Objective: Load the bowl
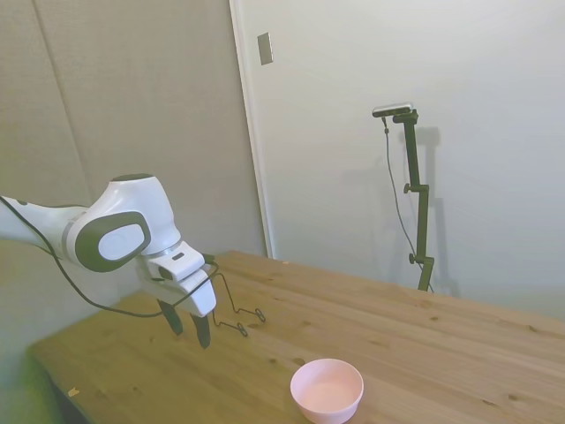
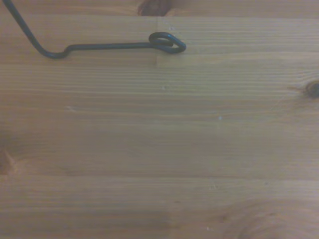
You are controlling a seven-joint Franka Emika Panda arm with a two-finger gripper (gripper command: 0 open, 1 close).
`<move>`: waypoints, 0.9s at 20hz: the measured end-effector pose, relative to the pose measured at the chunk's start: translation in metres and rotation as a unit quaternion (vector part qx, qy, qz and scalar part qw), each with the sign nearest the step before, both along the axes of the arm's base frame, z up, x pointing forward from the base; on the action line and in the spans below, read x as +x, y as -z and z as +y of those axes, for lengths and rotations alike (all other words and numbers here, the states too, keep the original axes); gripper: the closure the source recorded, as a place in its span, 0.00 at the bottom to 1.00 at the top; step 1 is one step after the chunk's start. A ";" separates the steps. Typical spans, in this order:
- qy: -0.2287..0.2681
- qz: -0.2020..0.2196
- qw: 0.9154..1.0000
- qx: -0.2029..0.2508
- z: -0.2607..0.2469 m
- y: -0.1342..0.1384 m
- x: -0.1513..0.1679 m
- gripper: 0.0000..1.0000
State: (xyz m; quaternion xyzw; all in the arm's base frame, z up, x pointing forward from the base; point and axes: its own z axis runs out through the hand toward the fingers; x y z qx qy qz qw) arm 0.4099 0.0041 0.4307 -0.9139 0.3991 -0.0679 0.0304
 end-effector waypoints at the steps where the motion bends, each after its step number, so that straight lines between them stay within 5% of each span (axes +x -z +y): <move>1: 0.000 0.001 1.000 0.000 0.000 0.001 0.000 0.00; 13: 0.065 0.005 0.996 -0.058 -0.107 -0.044 0.019 0.00; 18: 0.094 0.009 0.992 -0.081 -0.167 -0.028 0.022 0.00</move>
